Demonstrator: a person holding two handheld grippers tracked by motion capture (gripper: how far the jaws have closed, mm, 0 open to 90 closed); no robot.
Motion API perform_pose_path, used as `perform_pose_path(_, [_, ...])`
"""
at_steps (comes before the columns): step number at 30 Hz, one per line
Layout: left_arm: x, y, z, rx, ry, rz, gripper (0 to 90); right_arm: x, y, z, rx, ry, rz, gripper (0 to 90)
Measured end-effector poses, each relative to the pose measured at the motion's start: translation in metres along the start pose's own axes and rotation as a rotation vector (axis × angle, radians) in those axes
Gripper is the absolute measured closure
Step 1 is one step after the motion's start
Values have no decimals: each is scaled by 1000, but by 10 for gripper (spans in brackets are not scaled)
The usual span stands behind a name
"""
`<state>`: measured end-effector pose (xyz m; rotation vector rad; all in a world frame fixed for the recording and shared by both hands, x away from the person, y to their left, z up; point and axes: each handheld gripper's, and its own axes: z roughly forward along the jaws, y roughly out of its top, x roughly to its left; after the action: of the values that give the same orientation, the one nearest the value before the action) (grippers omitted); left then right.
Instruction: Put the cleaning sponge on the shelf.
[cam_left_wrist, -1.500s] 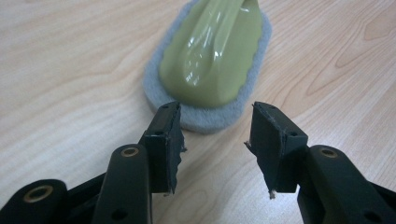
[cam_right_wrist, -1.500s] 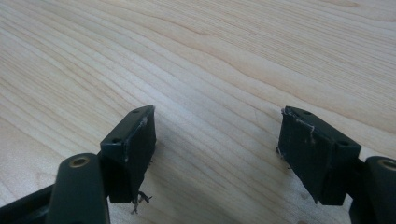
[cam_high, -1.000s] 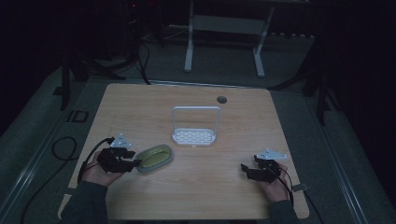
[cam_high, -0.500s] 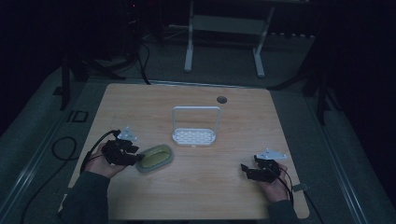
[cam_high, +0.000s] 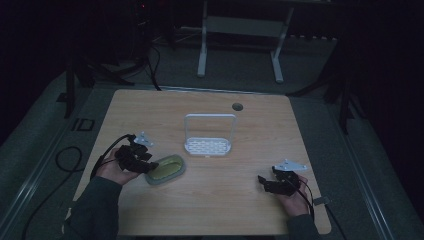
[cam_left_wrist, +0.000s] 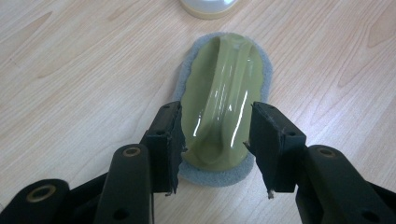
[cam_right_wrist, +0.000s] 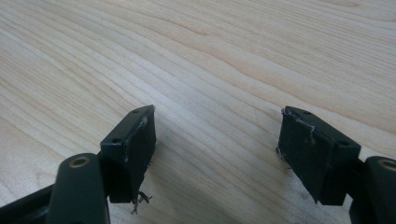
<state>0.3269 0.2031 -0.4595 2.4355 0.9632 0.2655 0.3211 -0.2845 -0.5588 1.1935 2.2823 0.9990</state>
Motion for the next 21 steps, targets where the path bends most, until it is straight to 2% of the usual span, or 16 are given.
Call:
perform_pose_path(12, [2,18,2,48,4,23,553,0,0,0,-1,0,2,271])
perform_pose_path(21, [-1,26,10,95,-3,39,552,0,0,0,-1,0,1,271])
